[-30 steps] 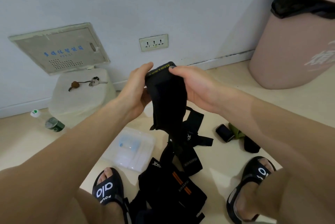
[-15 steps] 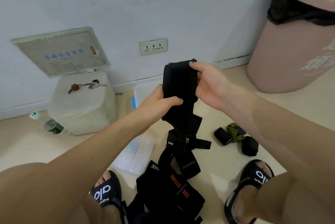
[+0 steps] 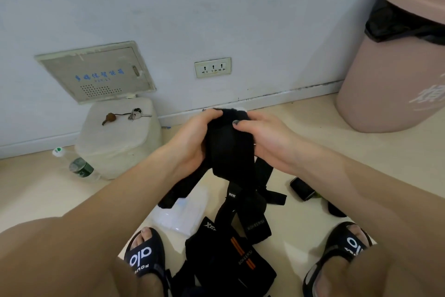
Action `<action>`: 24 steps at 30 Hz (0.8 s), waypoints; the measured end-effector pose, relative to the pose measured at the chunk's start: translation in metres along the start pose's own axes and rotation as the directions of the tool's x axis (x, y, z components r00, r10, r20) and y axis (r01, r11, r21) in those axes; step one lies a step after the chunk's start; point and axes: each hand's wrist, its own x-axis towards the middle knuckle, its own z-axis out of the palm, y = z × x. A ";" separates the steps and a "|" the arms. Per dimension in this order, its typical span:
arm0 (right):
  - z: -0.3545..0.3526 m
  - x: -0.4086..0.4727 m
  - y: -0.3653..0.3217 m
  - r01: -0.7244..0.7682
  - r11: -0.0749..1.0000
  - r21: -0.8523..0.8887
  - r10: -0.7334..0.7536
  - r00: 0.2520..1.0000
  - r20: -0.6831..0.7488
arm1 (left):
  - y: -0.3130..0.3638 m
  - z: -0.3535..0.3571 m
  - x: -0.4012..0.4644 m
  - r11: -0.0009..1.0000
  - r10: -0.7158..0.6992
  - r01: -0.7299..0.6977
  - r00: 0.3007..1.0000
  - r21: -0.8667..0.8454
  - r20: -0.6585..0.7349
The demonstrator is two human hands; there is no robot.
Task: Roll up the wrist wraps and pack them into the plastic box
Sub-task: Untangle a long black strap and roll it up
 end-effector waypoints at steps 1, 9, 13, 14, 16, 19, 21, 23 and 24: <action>0.003 0.001 0.003 0.001 0.999 0.035 0.000 1.000 -0.022 | -0.004 0.001 -0.002 1.000 -0.002 0.002 1.000 0.017 0.006; 0.019 0.005 0.010 -0.055 0.998 -0.010 0.054 0.998 -0.029 | -0.008 -0.015 -0.004 0.997 -0.003 0.002 1.000 0.081 0.009; 0.014 0.005 0.000 -0.052 0.992 -0.111 0.050 0.998 -0.026 | 0.003 -0.018 -0.002 0.997 0.040 -0.038 0.999 0.067 -0.022; 0.012 0.006 -0.002 -0.050 0.991 -0.123 0.045 0.998 -0.041 | 0.004 -0.020 0.001 0.997 0.055 -0.053 0.998 0.062 -0.034; 0.008 0.007 -0.005 -0.046 0.991 -0.123 0.037 0.997 -0.071 | 0.006 -0.024 0.006 0.991 0.116 -0.111 0.990 0.068 -0.074; 0.006 0.011 -0.009 -0.057 0.996 -0.067 0.050 0.994 -0.099 | 0.010 -0.026 0.003 0.957 0.233 -0.214 0.969 0.195 -0.082; 0.003 0.014 -0.012 -0.082 0.997 -0.002 0.082 0.993 -0.086 | 0.009 -0.027 -0.003 0.836 0.370 -0.338 0.929 0.433 0.011; 0.001 0.014 -0.018 -0.141 0.988 0.055 0.144 0.988 -0.050 | 0.007 -0.032 -0.004 0.653 0.463 -0.436 0.877 0.619 0.130; 0.000 0.013 -0.020 -0.168 0.983 0.068 0.170 0.985 -0.026 | 0.008 -0.035 -0.004 0.599 0.471 -0.463 0.864 0.654 0.179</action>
